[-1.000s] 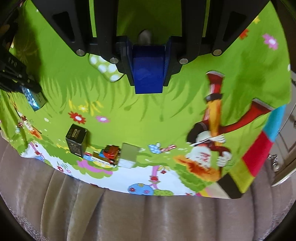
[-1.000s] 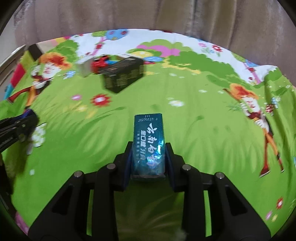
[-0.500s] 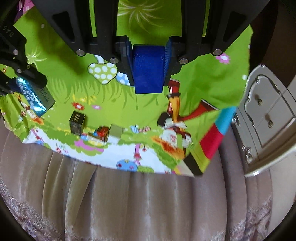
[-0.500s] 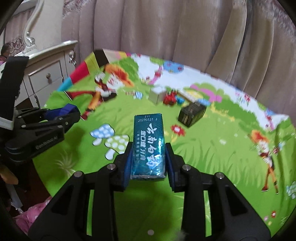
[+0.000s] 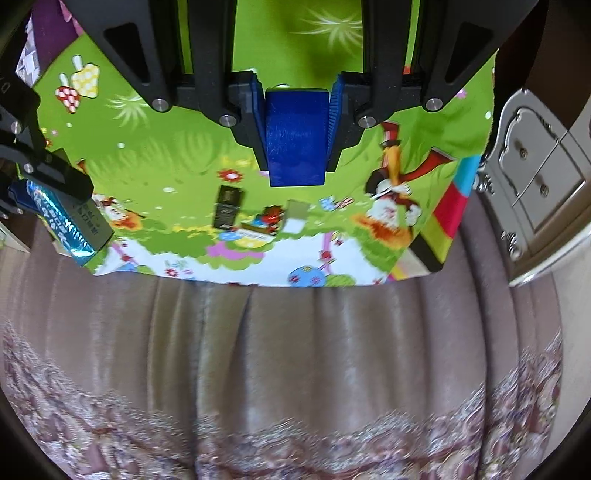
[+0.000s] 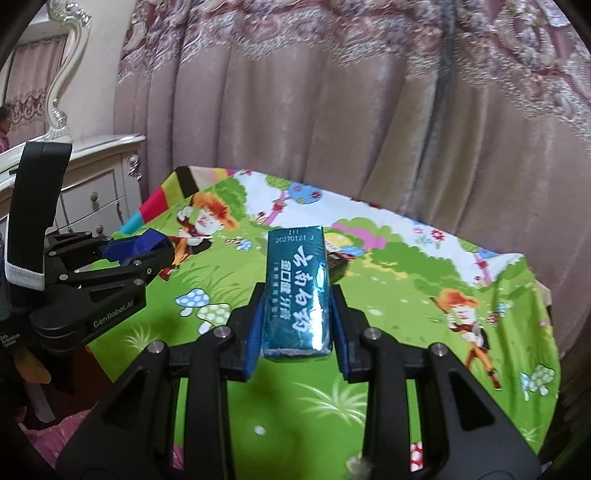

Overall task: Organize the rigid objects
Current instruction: 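Lift both held items and carry them to the storage box, then lower both items into the storage box and open both tools, then move both open tools back over the items on the bed, then grasp a black instruction card with right tool while left tool grasps a white box, then lift both held items and carry them to the storage box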

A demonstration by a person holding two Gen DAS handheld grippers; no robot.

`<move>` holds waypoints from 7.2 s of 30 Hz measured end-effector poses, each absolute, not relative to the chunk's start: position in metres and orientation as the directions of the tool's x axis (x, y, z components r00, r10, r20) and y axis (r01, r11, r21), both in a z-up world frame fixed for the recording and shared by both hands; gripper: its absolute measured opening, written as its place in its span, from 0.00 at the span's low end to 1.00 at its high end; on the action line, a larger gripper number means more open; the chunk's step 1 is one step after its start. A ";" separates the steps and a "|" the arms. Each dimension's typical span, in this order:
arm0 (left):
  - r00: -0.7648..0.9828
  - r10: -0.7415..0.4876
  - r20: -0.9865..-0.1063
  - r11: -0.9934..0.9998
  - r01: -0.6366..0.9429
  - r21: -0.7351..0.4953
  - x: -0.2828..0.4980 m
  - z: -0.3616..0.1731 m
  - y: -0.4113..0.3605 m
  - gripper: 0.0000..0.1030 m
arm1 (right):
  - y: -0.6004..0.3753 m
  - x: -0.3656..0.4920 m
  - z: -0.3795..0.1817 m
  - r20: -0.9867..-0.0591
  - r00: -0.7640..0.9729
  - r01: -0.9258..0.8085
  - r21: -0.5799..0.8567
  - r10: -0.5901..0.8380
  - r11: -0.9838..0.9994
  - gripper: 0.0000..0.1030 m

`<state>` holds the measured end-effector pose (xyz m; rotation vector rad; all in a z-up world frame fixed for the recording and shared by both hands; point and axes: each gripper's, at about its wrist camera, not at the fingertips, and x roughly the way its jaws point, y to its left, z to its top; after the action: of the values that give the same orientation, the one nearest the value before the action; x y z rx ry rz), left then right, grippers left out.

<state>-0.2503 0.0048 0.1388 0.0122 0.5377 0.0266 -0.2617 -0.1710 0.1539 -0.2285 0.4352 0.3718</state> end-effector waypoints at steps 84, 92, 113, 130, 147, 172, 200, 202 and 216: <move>0.573 -0.457 -0.680 0.769 0.639 0.021 -0.259 0.067 -0.247 0.72 | -0.450 -0.367 0.089 -0.690 0.691 0.180 -0.125 -0.216 0.976 0.72; 0.728 -0.101 -0.678 0.954 0.264 0.141 -0.185 0.041 -0.079 0.74 | -0.336 -0.252 0.064 -0.767 0.634 -0.136 0.008 0.093 0.991 0.73; 0.592 0.054 -0.804 0.994 -0.106 -0.012 -0.123 0.007 0.069 1.00 | -0.110 0.043 0.017 -0.839 0.543 -0.055 0.014 0.042 0.998 0.76; 0.589 0.026 -0.808 0.997 0.040 0.061 0.031 0.014 0.049 0.97 | -0.179 -0.034 0.010 -0.766 0.626 -0.248 -0.013 0.150 0.969 0.42; 0.658 0.035 -0.752 0.998 -0.068 -0.013 -0.031 0.020 0.048 0.34 | -0.179 -0.035 0.010 -0.764 0.629 -0.244 -0.017 0.145 0.970 0.41; 0.808 0.112 -0.579 0.983 -0.174 -0.052 -0.220 0.109 0.070 0.34 | -0.105 -0.189 0.110 -0.603 0.715 -0.483 -0.059 0.354 0.874 0.41; 0.898 -0.113 -0.425 0.988 0.147 0.048 -0.279 0.181 -0.067 0.34 | -0.256 -0.289 0.176 -0.437 0.880 -0.246 -0.081 0.187 0.966 0.41; 0.895 -0.132 -0.426 0.984 0.171 0.055 -0.281 0.181 -0.077 0.34 | -0.265 -0.293 0.176 -0.435 0.883 -0.230 -0.076 0.175 0.970 0.41; 0.855 -0.291 -0.429 0.921 0.371 0.114 -0.298 0.189 -0.161 0.34 | -0.344 -0.334 0.169 -0.444 0.895 -0.066 -0.046 0.039 0.997 0.41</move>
<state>-0.2976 -0.1612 0.1885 0.1965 0.4187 -0.3508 -0.3337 -0.3444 0.1693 -0.0599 0.4592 0.0540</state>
